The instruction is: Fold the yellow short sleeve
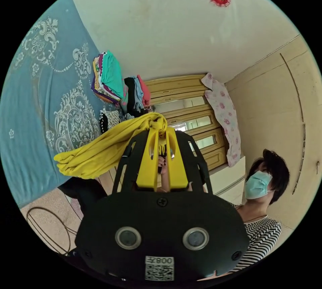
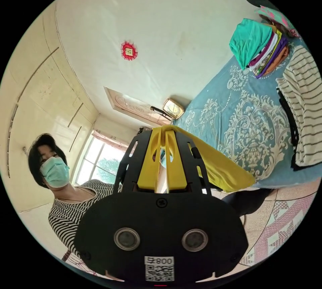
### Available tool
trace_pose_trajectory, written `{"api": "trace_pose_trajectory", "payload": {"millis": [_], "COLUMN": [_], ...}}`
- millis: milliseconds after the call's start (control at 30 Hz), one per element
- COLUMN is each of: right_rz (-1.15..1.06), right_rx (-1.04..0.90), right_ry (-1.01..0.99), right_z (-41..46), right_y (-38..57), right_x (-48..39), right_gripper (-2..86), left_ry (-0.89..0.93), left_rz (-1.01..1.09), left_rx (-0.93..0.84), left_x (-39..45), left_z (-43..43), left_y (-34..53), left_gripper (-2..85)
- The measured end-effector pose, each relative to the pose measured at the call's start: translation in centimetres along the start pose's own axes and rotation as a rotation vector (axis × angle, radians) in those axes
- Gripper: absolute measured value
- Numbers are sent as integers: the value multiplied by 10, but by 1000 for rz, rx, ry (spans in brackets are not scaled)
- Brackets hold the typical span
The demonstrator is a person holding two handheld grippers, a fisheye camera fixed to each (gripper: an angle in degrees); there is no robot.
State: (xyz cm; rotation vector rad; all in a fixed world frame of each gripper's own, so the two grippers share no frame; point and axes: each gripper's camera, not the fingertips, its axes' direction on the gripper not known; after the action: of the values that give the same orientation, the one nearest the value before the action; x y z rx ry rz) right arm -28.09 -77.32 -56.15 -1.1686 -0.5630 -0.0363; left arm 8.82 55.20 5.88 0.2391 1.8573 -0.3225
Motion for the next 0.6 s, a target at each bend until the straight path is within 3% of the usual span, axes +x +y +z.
{"api": "trace_pose_trajectory", "payload": {"millis": [167,400,467,600], "right_rz": [-100,-172,-105,122], "right_rx": [58,135,110,37], "right_ry": [99,329,511,692], "right_z": [-94,-217,-253,-293], "right_y": [-114,-199,-208,-195], "right_x": [-4,-10,17,105], "right_gripper": [14,13,14,14], "left_ry": [50,43,-45,-155], "left_rz": [119,203,193,10], "left_rx": [-61,-237,-343,-509], "left_x": [1,-32,-74,-172], "left_z": [197,439,523,633], "left_y": [-93,-126,-112,-71], "left_gripper": [39,37,37,37]}}
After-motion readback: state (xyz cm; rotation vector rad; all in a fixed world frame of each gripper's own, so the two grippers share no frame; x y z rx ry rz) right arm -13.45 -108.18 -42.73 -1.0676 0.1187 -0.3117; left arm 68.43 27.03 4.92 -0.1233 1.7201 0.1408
